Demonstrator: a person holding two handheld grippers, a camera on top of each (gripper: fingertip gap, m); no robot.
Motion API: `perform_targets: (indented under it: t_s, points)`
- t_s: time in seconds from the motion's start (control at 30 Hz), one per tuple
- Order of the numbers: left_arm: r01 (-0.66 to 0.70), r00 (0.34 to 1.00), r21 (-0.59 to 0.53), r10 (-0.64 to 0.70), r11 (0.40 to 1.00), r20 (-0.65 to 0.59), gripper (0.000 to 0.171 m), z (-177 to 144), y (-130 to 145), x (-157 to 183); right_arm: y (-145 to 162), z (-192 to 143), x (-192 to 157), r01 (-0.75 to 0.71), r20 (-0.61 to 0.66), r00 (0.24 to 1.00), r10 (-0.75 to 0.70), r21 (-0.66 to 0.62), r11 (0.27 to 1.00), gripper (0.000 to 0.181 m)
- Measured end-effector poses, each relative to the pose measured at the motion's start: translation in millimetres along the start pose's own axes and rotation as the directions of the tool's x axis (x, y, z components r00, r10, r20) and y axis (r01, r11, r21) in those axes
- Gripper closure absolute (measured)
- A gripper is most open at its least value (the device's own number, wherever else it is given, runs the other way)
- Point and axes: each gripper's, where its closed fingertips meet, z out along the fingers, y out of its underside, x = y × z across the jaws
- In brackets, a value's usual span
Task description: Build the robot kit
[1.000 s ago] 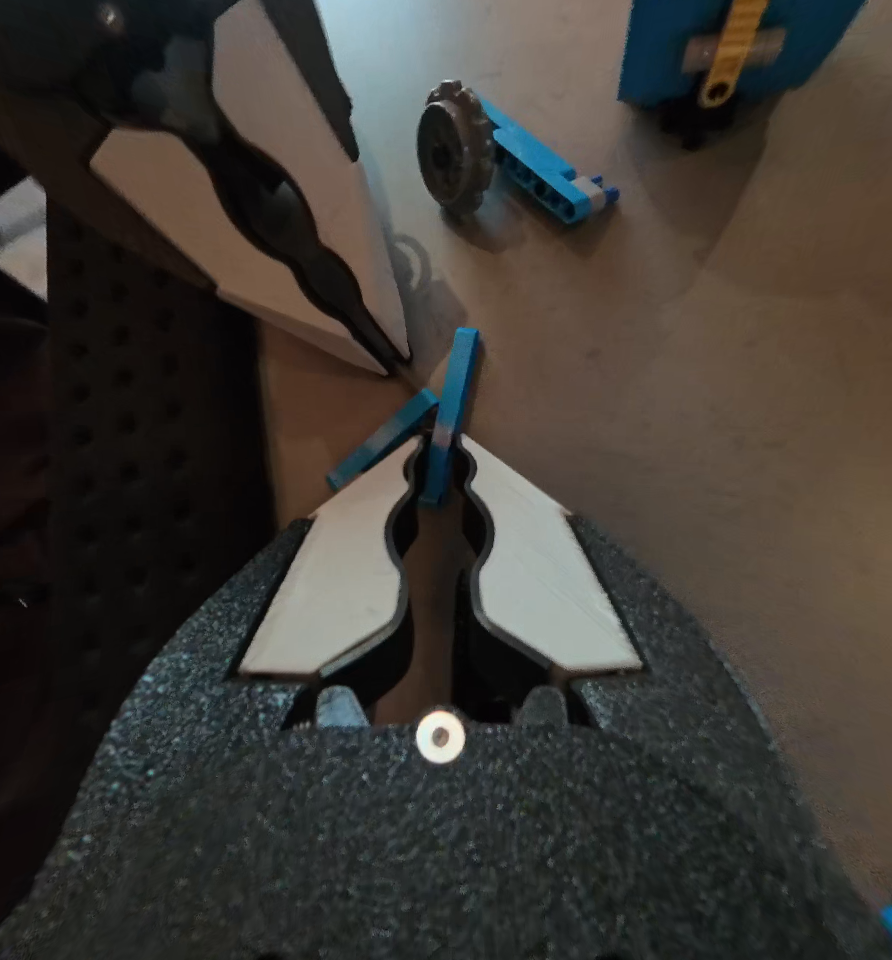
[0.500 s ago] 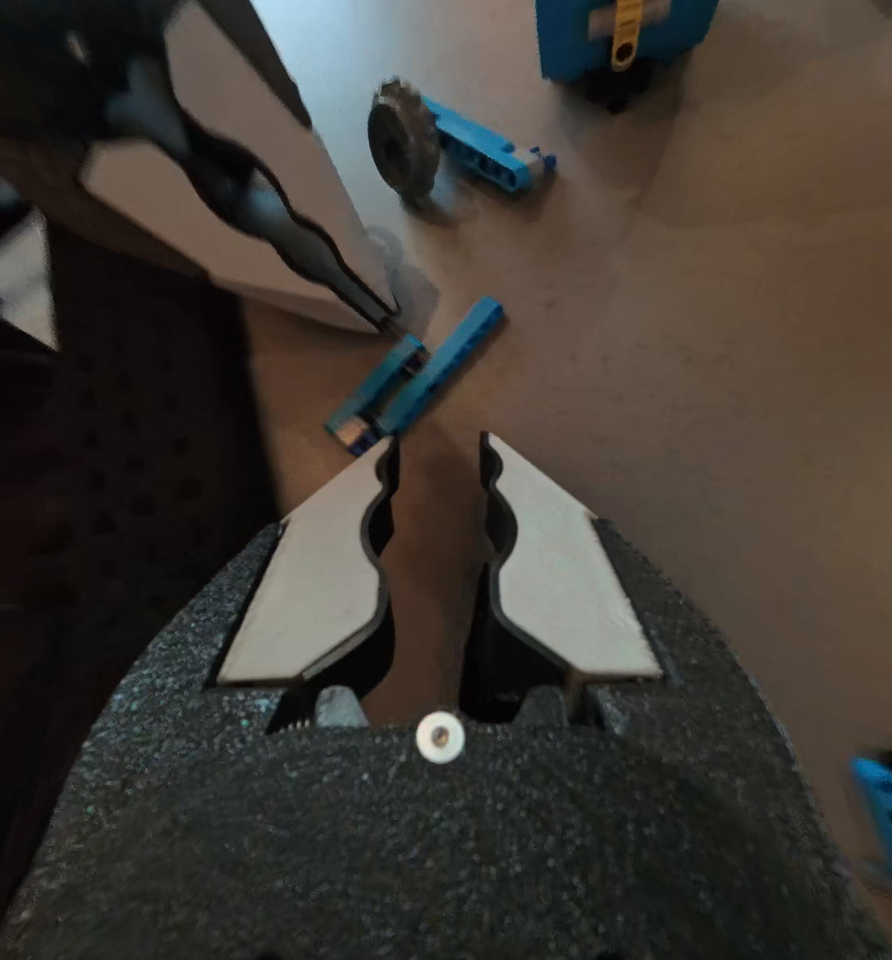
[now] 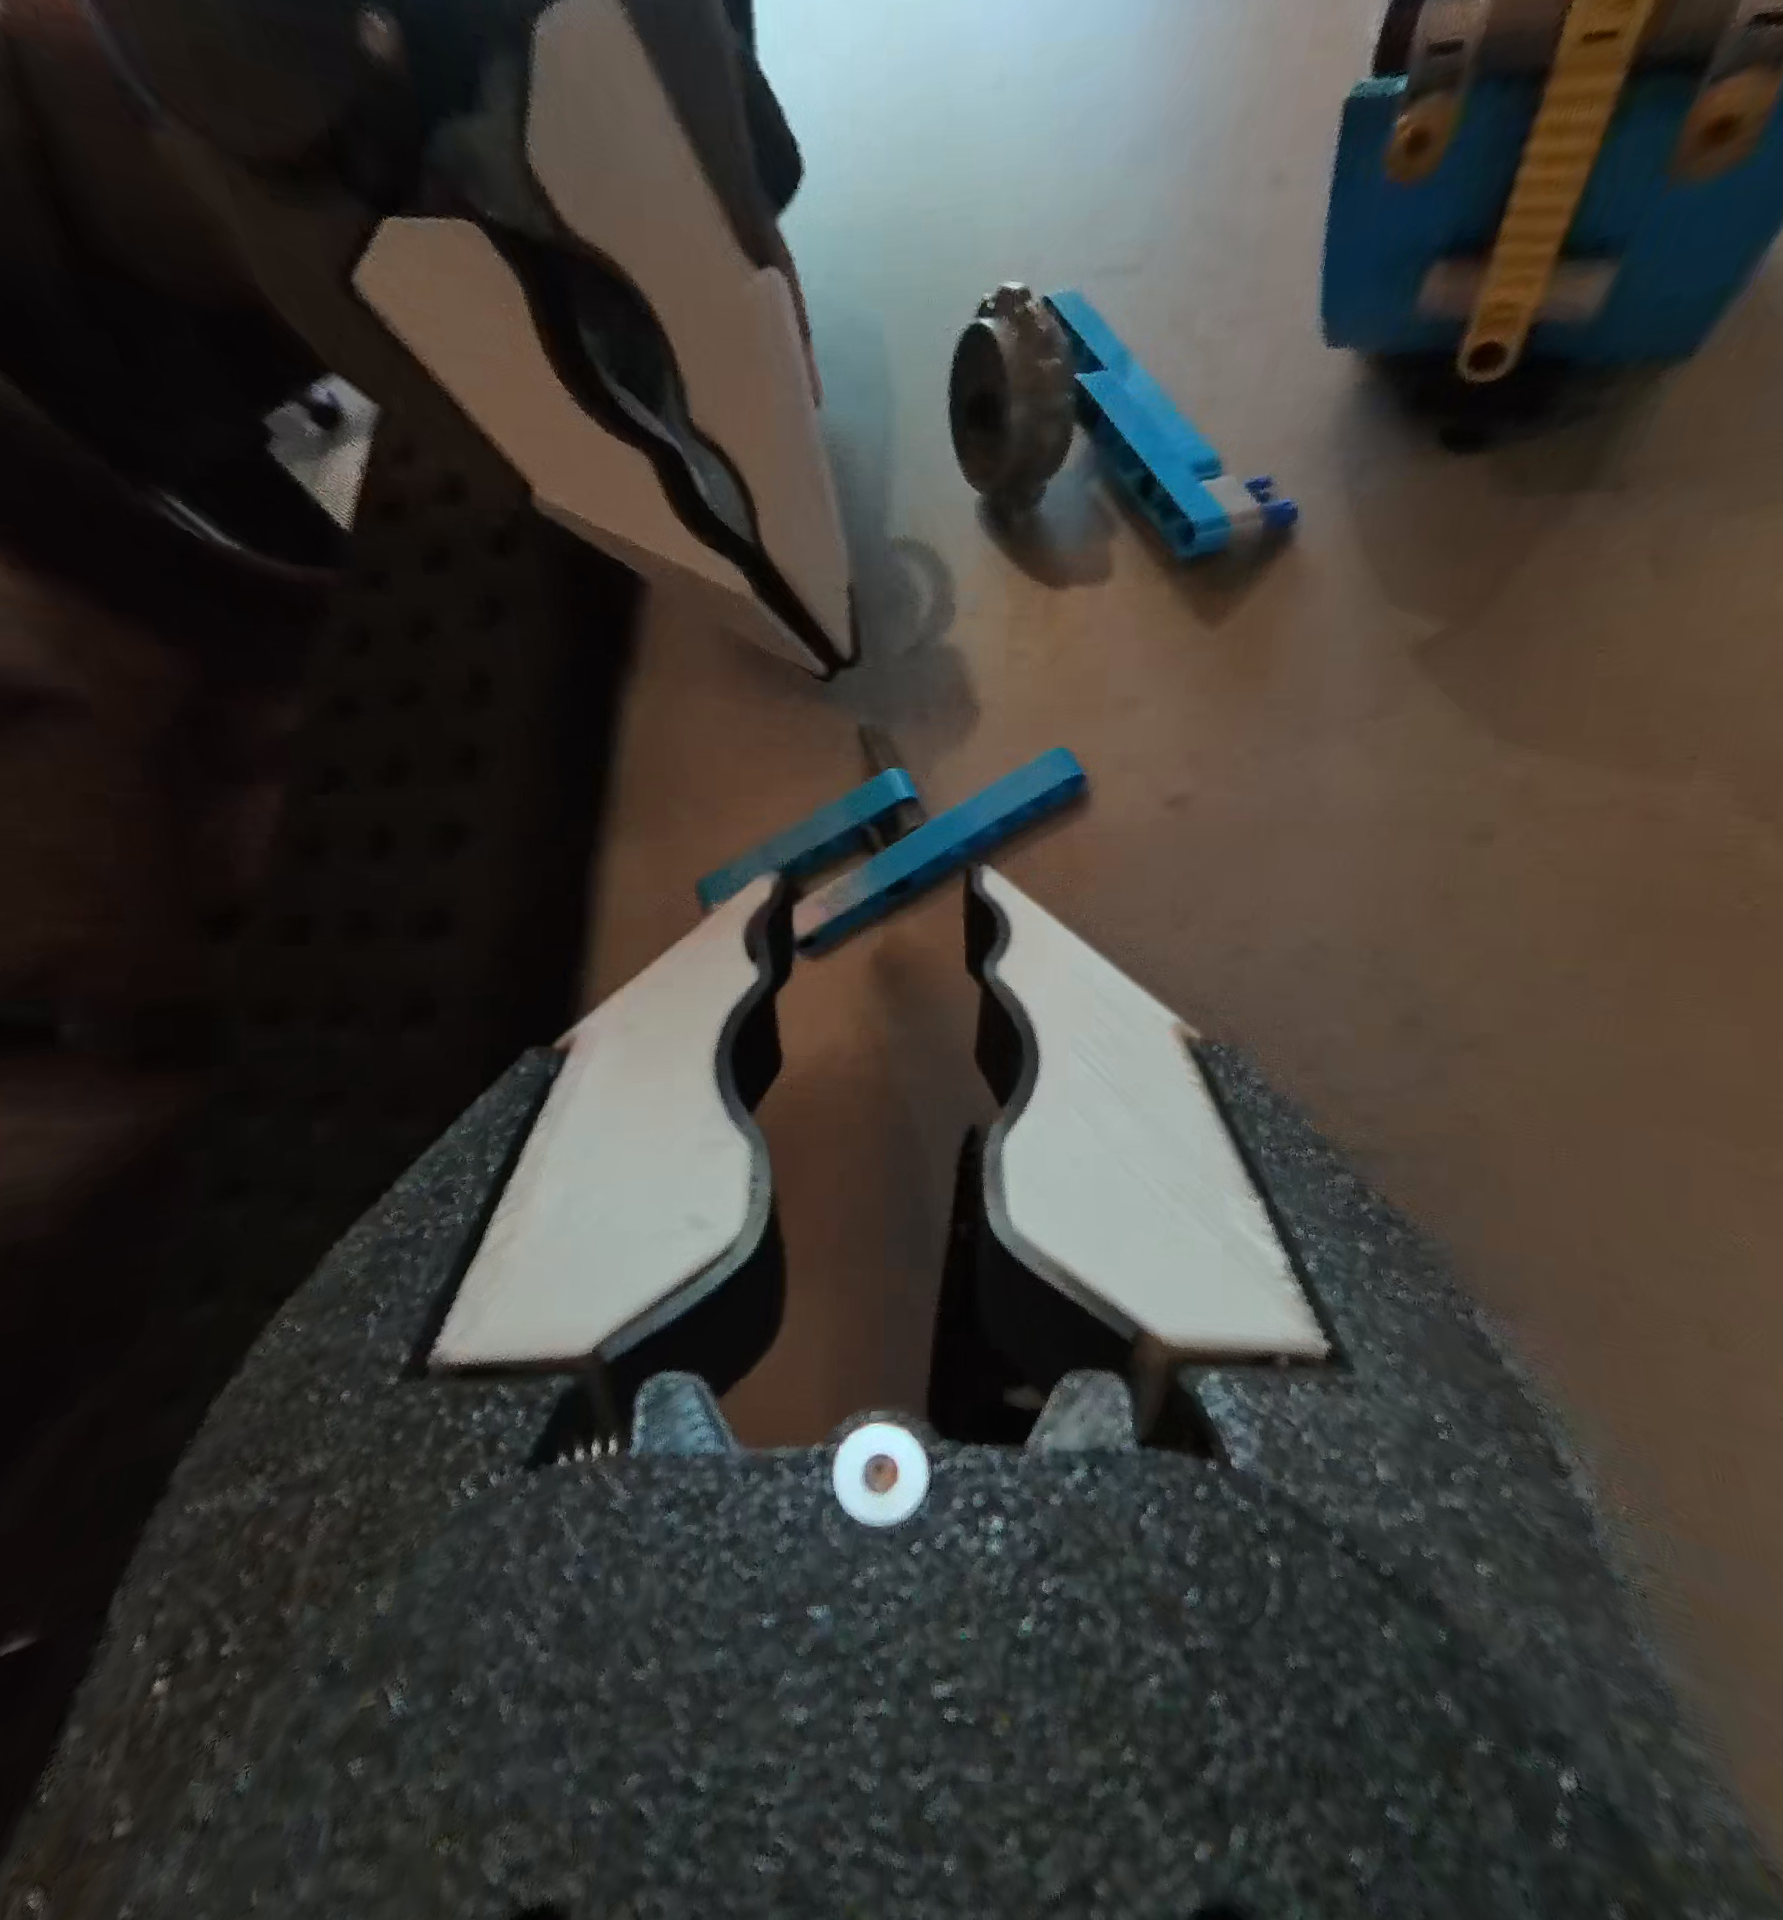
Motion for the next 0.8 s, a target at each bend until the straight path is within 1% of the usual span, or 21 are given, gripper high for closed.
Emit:
perform_targets:
  t_s: [0.07,0.1,0.17,0.2,0.23,0.27,0.3,0.33,0.4,0.43,0.5,0.53,0.6,0.63,0.67,0.73,0.77,0.8]
  points:
    - [0.034,0.998,0.006,-0.034,0.999,-0.047,0.148,3.2,-3.6,3.4,0.9,3.1,-4.9,-0.035,0.016,0.999,0.035,-0.001,0.999,0.145]
    - [0.028,0.999,-0.017,-0.028,0.999,-0.047,0.147,6.4,-1.8,2.6,1.8,3.3,-4.0,-0.032,-0.008,0.999,0.032,-0.005,0.999,0.145]
    - [-0.014,0.999,-0.06,0.012,0.998,-0.038,0.15,13.5,2.4,1.5,0.5,1.4,-8.2,-0.019,-0.027,0.999,0.019,0.009,1.0,0.148]
    - [-0.015,0.999,-0.074,0.011,0.997,-0.053,0.156,16.8,3.5,3.7,-2.3,0.0,-11.8,-0.023,-0.023,0.999,0.024,0.035,0.999,0.149]
    - [0.007,0.997,-0.075,-0.013,0.997,-0.078,0.165,19.4,2.8,7.3,-5.2,-1.3,-15.4,-0.037,-0.013,0.999,0.037,0.066,0.997,0.151]
    - [0.044,0.994,-0.076,-0.051,0.996,-0.097,0.168,20.8,1.5,9.8,-7.6,-2.3,-18.1,-0.058,0.0,0.998,0.058,0.097,0.994,0.153]
    - [0.076,0.991,-0.083,-0.085,0.994,-0.102,0.168,21.3,1.0,10.4,-9.1,-2.9,-19.0,-0.083,0.009,0.997,0.082,0.126,0.989,0.154]
    - [0.078,0.992,-0.09,-0.086,0.993,-0.095,0.168,21.1,1.4,10.2,-9.3,-3.4,-17.2,-0.108,0.007,0.994,0.108,0.149,0.983,0.154]
    - [0.009,0.999,-0.087,-0.013,0.996,-0.04,0.168,19.1,1.2,7.9,-6.1,-3.9,-10.1,-0.153,-0.006,0.988,0.157,0.163,0.975,0.149]
    - [-0.013,1.0,-0.067,0.013,0.998,-0.009,0.168,16.9,-1.9,6.0,-5.6,-4.3,-7.1,-0.169,-0.005,0.985,0.172,0.172,0.971,0.147]
    - [-0.029,0.999,0.02,0.029,0.999,0.019,0.168,7.6,-15.8,6.4,-7.9,-4.1,-5.8,-0.206,0.031,0.978,0.204,0.193,0.959,0.142]
    - [-0.042,0.998,0.058,0.039,0.997,0.046,0.168,1.9,-22.6,4.8,-10.5,-3.1,-10.2,-0.222,0.075,0.975,0.211,0.202,0.954,0.142]
    - [-0.055,0.994,0.091,0.046,0.994,0.102,0.168,-7.0,-31.0,-0.1,-18.6,-0.7,-23.2,-0.251,0.169,0.962,0.217,0.217,0.943,0.143]
    - [-0.054,0.993,0.111,0.042,0.992,0.106,0.168,-10.4,-35.0,0.7,-21.3,0.3,-30.0,-0.254,0.204,0.956,0.211,0.215,0.943,0.148]
    - [-0.048,0.994,0.131,0.034,0.99,0.104,0.168,-13.5,-38.5,2.3,-22.0,1.8,-31.7,-0.246,0.204,0.957,0.204,0.212,0.946,0.154]
    - [-0.035,0.995,0.17,0.018,0.985,0.1,0.168,-19.6,-43.8,4.3,-22.5,2.2,-25.1,-0.213,0.142,0.973,0.185,0.226,0.95,0.169]
    - [-0.025,0.995,0.18,0.007,0.983,0.097,0.168,-22.4,-44.5,4.1,-23.8,0.1,-28.7,-0.196,0.157,0.974,0.162,0.233,0.953,0.173]
    - [-0.015,0.996,0.189,-0.001,0.982,0.088,0.168,-25.2,-44.4,4.0,-26.0,-3.2,-32.7,-0.186,0.177,0.974,0.144,0.244,0.952,0.173]
